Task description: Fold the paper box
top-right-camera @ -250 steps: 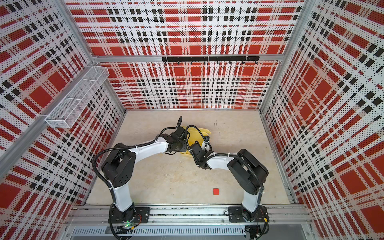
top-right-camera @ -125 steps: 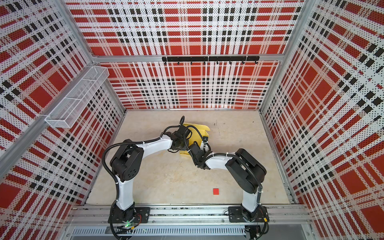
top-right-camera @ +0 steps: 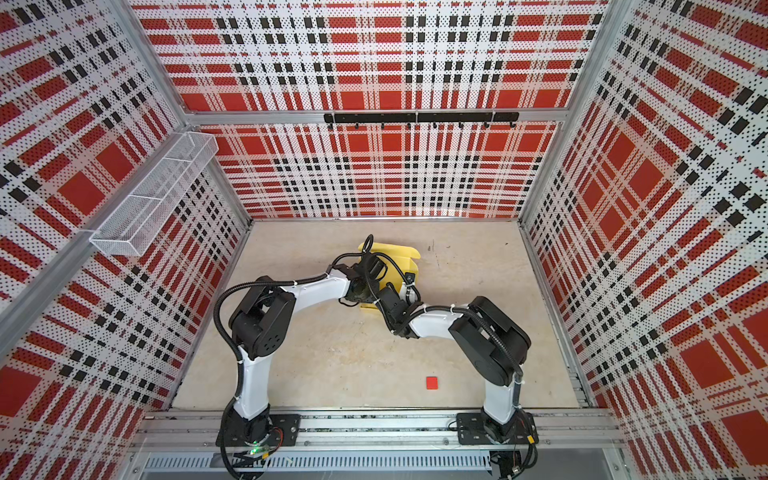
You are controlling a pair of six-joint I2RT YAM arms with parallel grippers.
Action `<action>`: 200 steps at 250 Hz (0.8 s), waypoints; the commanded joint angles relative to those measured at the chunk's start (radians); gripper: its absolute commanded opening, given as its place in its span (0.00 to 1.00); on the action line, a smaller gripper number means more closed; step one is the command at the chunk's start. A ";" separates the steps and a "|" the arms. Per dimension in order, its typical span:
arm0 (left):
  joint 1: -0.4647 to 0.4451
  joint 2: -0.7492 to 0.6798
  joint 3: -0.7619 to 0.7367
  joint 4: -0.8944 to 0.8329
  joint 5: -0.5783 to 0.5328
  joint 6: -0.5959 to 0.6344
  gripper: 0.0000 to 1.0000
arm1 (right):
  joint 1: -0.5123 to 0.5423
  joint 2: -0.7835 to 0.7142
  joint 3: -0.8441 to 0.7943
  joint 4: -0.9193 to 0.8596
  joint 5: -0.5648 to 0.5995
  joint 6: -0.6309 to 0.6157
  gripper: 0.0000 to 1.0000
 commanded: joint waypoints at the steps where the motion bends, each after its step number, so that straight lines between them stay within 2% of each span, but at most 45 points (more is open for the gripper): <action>1: -0.004 0.015 0.020 -0.009 -0.009 -0.011 0.09 | 0.016 -0.003 0.010 0.032 0.004 0.002 0.00; 16: -0.004 0.018 0.012 -0.005 -0.011 -0.018 0.00 | 0.017 0.001 -0.005 0.069 -0.004 0.001 0.00; 47: -0.007 0.018 0.035 -0.023 -0.021 -0.015 0.00 | 0.017 0.015 0.033 -0.001 0.004 0.000 0.00; 70: -0.013 0.009 0.015 -0.011 -0.022 -0.015 0.00 | 0.020 0.007 0.008 0.056 -0.002 0.001 0.00; 86: -0.014 0.007 0.012 -0.008 -0.017 -0.021 0.25 | 0.020 0.018 0.009 0.056 -0.010 -0.001 0.00; 105: -0.015 -0.010 0.020 -0.020 -0.011 -0.017 0.40 | 0.013 0.010 0.034 -0.006 0.007 0.000 0.00; 153: -0.028 -0.109 -0.067 0.028 0.018 -0.016 0.50 | 0.001 -0.022 -0.012 0.036 0.013 -0.006 0.00; 200: -0.038 -0.183 -0.129 0.046 0.001 -0.012 0.52 | -0.012 -0.037 -0.026 0.041 0.011 0.009 0.00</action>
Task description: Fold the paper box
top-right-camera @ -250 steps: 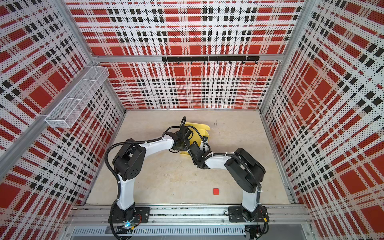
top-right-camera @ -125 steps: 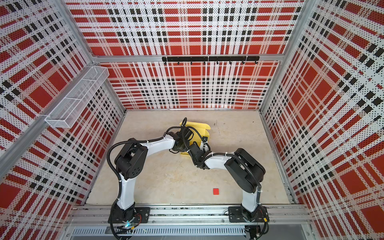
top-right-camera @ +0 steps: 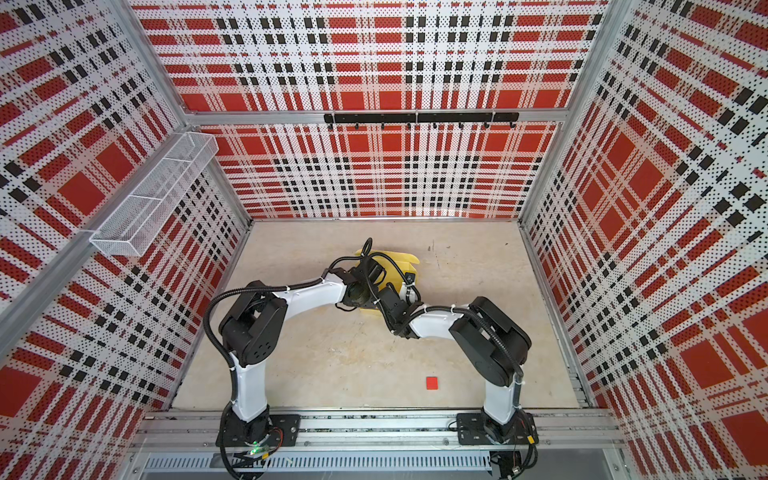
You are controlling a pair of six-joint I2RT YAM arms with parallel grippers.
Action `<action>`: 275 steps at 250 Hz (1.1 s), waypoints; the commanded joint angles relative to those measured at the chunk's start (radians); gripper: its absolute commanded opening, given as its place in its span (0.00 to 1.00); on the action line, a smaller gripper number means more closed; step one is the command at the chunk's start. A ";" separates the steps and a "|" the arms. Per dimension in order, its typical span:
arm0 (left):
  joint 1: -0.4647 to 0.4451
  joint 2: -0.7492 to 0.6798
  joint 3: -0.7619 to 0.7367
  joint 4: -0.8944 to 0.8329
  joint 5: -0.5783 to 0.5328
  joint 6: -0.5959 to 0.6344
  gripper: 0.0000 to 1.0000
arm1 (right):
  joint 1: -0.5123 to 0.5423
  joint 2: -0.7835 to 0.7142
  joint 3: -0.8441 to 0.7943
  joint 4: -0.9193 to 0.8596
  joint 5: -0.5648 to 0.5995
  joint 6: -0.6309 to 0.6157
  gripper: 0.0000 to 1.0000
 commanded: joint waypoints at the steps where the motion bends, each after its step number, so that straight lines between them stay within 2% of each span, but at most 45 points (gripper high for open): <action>1: -0.006 -0.073 -0.036 0.041 -0.013 -0.012 0.52 | -0.005 -0.033 -0.025 0.037 0.011 0.011 0.00; 20: 0.000 -0.077 -0.064 0.055 -0.011 -0.024 0.52 | -0.009 -0.024 -0.016 0.019 0.006 0.010 0.00; 40: 0.008 -0.072 -0.062 0.053 -0.005 -0.023 0.46 | -0.009 -0.029 -0.004 -0.002 0.007 0.013 0.00; 84: 0.025 -0.018 -0.040 0.036 0.012 -0.039 0.41 | -0.008 -0.016 -0.005 0.014 -0.004 0.017 0.00; 138: 0.027 0.026 -0.006 0.013 0.021 -0.041 0.24 | -0.005 -0.020 -0.008 0.020 0.000 0.017 0.00; 191: 0.022 0.051 0.015 -0.001 0.017 -0.040 0.00 | -0.001 -0.013 -0.005 0.030 -0.003 0.018 0.00; 215: 0.019 0.045 0.021 -0.007 0.004 -0.035 0.00 | -0.002 -0.019 0.016 -0.014 0.005 0.019 0.00; 259: 0.017 0.045 0.025 -0.006 -0.003 -0.032 0.00 | 0.003 -0.050 -0.018 0.026 0.002 0.018 0.00; 264: 0.016 0.044 0.028 -0.007 -0.006 -0.028 0.05 | 0.005 -0.056 -0.014 0.013 0.005 0.017 0.00; 275: 0.010 0.038 0.033 -0.007 -0.020 -0.014 0.11 | 0.004 -0.079 -0.010 -0.011 0.013 0.016 0.10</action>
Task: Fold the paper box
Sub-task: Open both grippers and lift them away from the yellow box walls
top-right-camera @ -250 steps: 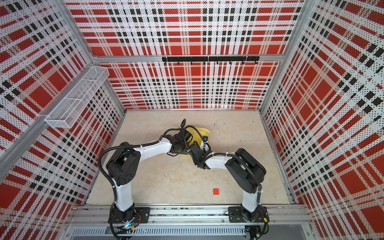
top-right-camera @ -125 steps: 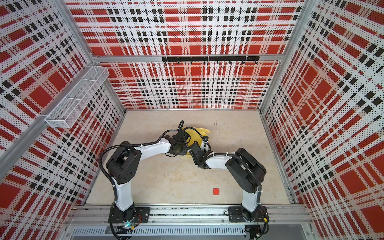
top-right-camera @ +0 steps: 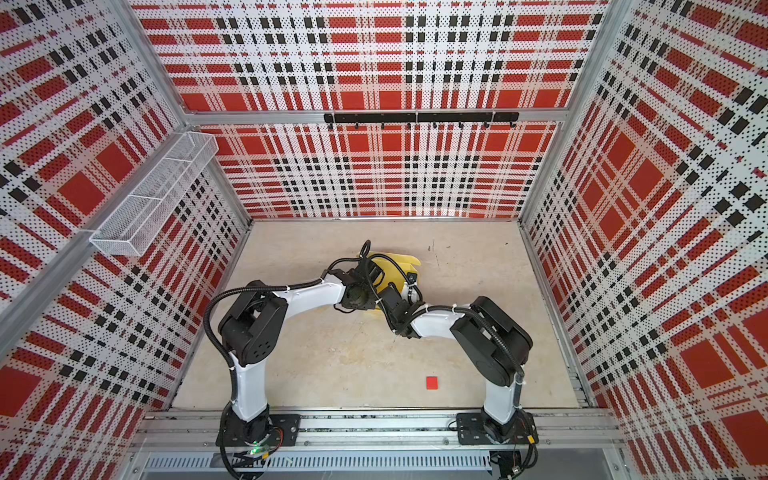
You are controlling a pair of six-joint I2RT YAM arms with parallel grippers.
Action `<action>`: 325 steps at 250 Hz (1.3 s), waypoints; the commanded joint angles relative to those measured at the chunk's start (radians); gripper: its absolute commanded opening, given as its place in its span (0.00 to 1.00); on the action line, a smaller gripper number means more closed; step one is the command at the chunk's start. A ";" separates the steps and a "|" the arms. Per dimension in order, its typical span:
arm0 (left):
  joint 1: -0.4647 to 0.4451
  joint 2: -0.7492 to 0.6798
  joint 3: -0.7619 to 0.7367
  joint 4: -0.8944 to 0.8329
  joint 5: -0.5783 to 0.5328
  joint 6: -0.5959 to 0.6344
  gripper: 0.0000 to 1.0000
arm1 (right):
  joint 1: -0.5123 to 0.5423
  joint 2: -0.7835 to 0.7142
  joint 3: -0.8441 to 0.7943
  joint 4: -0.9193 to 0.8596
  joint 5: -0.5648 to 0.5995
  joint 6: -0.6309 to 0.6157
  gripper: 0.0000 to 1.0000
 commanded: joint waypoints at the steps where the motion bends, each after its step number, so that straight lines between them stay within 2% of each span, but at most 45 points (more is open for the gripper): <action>1: -0.013 0.006 0.038 -0.003 -0.047 0.003 0.11 | 0.009 -0.074 0.000 -0.012 0.016 0.013 0.11; 22: -0.016 0.004 0.032 0.008 -0.049 0.009 0.16 | 0.012 -0.131 -0.036 0.018 0.020 0.001 0.32; 39: -0.016 0.013 0.040 0.006 -0.047 0.008 0.20 | 0.011 -0.177 -0.070 0.037 0.010 -0.003 0.45; 72: -0.026 0.009 0.064 0.004 -0.078 0.056 0.23 | 0.016 -0.256 -0.109 -0.005 -0.016 0.006 0.54; 86: -0.029 0.010 0.061 0.010 -0.078 0.060 0.24 | 0.022 -0.294 -0.155 0.014 -0.025 0.019 0.56; 112: -0.027 -0.002 0.058 0.015 -0.081 0.082 0.37 | 0.024 -0.380 -0.241 0.040 -0.036 0.030 0.59; 167: -0.027 -0.099 -0.029 0.076 -0.080 0.149 0.49 | 0.009 -0.532 -0.321 0.029 -0.089 -0.071 0.63; 221: -0.027 -0.233 -0.140 0.162 -0.066 0.229 0.56 | -0.063 -0.584 -0.323 0.033 -0.223 -0.163 0.63; 267: -0.012 -0.321 -0.199 0.214 -0.055 0.317 0.65 | -0.086 -0.596 -0.272 -0.099 -0.283 -0.151 0.64; 325: 0.028 -0.376 -0.259 0.283 -0.032 0.435 0.76 | -0.086 -0.598 -0.230 -0.330 -0.348 -0.046 0.70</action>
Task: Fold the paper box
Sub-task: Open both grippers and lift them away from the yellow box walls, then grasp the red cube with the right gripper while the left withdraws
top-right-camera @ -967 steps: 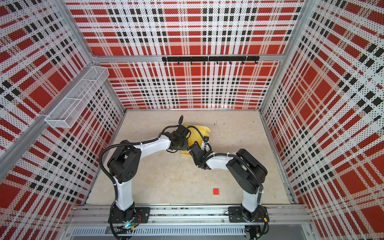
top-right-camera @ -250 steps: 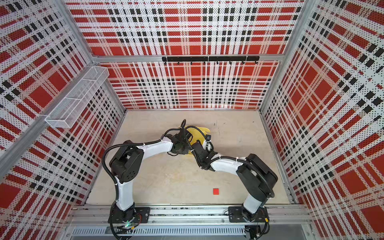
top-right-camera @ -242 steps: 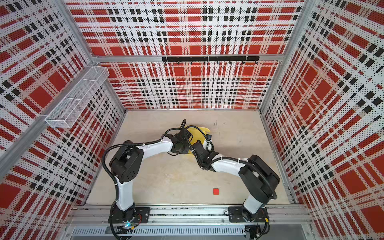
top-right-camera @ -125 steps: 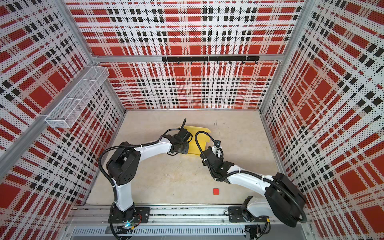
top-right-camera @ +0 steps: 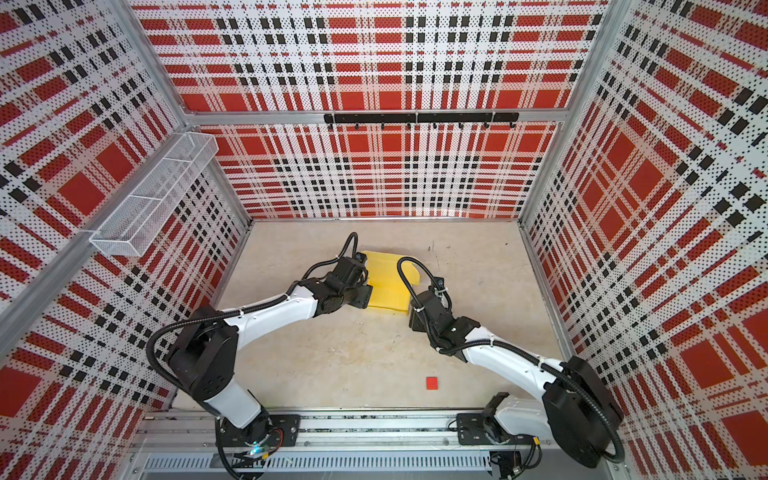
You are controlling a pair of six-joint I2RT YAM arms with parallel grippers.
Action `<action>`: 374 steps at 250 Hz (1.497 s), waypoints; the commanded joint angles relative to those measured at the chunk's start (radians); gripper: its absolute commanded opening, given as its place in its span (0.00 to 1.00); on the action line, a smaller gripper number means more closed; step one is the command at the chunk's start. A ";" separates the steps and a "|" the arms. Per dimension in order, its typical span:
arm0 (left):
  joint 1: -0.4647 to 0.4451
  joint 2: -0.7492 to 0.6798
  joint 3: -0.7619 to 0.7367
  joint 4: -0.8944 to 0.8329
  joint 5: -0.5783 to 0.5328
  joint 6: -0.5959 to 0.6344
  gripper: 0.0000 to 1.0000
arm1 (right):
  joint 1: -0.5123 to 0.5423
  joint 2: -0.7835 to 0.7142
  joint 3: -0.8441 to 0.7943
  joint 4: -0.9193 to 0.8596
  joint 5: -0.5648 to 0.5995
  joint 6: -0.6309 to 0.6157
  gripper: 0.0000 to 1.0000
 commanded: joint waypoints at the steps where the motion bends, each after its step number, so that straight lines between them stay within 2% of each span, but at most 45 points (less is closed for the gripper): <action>1: 0.021 -0.045 -0.028 0.066 0.016 0.089 0.76 | -0.001 -0.020 0.031 -0.141 -0.058 0.060 0.70; 32: 0.069 -0.066 -0.035 0.063 0.090 0.102 0.82 | 0.012 -0.009 0.036 -0.207 -0.089 0.089 0.78; 45: 0.091 -0.079 -0.032 0.055 0.117 0.103 0.84 | 0.023 -0.002 0.043 -0.246 -0.091 0.108 0.87; 76: 0.148 -0.099 -0.054 0.071 0.219 0.103 0.88 | 0.058 0.014 0.037 -0.296 -0.122 0.122 0.94; 82: 0.161 -0.101 -0.058 0.075 0.243 0.103 0.89 | 0.066 0.015 0.034 -0.307 -0.127 0.128 0.99; 100: 0.193 -0.112 -0.064 0.074 0.281 0.100 0.93 | 0.077 0.021 0.023 -0.334 -0.156 0.154 1.00; 127: 0.252 -0.126 -0.070 0.069 0.367 0.108 1.00 | 0.121 0.020 0.017 -0.375 -0.188 0.191 0.98; 144: 0.287 -0.132 -0.082 0.084 0.394 0.100 1.00 | 0.150 0.020 0.014 -0.405 -0.191 0.213 0.97; 202: 0.346 -0.149 -0.098 0.096 0.415 0.087 0.99 | 0.238 -0.028 -0.014 -0.494 -0.200 0.336 0.92; 208: 0.377 -0.150 -0.101 0.100 0.414 0.082 0.99 | 0.248 -0.034 -0.019 -0.504 -0.200 0.350 0.91; 259: 0.412 -0.158 -0.099 0.097 0.418 0.076 0.99 | 0.307 -0.106 -0.070 -0.545 -0.207 0.462 0.84; 321: 0.444 -0.181 -0.123 0.110 0.425 0.059 0.99 | 0.314 -0.127 -0.123 -0.516 -0.223 0.499 0.76; 374: 0.452 -0.183 -0.129 0.111 0.425 0.046 0.99 | 0.315 -0.051 -0.113 -0.476 -0.233 0.476 0.72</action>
